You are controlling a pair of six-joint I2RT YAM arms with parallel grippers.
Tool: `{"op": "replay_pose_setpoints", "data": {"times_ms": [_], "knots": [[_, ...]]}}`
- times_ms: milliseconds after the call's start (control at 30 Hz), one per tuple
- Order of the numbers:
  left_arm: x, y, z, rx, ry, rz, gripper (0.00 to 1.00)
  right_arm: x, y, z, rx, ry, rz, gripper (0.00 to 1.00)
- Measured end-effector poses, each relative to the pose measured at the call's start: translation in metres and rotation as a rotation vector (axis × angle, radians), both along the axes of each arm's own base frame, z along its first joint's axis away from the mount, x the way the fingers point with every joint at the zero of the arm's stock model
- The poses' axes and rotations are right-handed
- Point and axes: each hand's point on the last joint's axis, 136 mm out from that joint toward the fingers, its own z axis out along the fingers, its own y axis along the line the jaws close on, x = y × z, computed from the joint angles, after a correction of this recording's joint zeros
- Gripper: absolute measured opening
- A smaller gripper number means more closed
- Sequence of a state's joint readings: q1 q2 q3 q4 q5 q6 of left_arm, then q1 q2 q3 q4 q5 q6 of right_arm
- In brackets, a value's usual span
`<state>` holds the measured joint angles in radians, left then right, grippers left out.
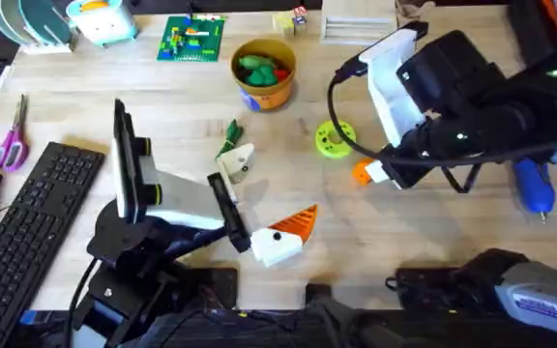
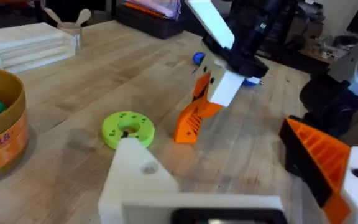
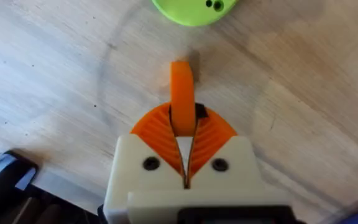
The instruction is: Pick up the gripper from the table and insert it into the empty holder that is missing its gripper. Then pick up a screw, insert it into the mounting hole, and use the screwdriver to tighten it. Finally, clean up the table by picking up the vegetable and placing it into the bucket.
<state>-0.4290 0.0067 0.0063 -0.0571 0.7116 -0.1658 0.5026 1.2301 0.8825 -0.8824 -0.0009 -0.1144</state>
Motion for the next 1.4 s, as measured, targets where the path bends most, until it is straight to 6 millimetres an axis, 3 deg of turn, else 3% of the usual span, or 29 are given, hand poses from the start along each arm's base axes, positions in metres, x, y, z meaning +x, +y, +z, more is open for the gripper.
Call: {"op": "replay_pose_setpoints", "data": {"times_ms": [100,200,333,400,467,633,800,1033,1400], "knots": [[0.000,0.000,0.000,0.000,0.000,0.000,0.993,0.005,0.003,0.018,0.037,-0.051,-0.026,0.013],[0.000,0.000,0.000,0.000,0.000,0.000,0.993,0.017,0.012,0.051,0.144,-0.180,-0.061,0.012],[0.000,0.000,0.000,0.000,0.000,0.000,0.992,0.037,0.038,0.100,0.425,-0.335,-0.082,0.011],[0.000,0.000,0.000,0.000,0.000,0.000,0.992,0.044,0.053,0.112,0.574,-0.360,-0.078,0.011],[0.000,0.000,0.000,0.000,0.000,0.000,0.993,0.046,0.067,0.110,0.703,-0.322,-0.076,0.011],[0.000,0.000,0.000,0.000,0.000,0.000,0.992,0.031,0.093,0.086,0.912,-0.031,-0.113,0.011],[0.000,0.000,0.000,0.000,0.000,0.001,0.993,0.012,0.112,0.085,1.036,0.224,-0.112,0.011],[0.000,0.000,0.000,0.000,0.000,0.002,0.993,-0.004,0.123,0.077,1.101,0.486,-0.142,0.011],[0.001,0.000,0.000,0.000,0.000,0.005,0.993,-0.009,0.126,0.085,1.143,0.579,-0.142,0.011]]}}
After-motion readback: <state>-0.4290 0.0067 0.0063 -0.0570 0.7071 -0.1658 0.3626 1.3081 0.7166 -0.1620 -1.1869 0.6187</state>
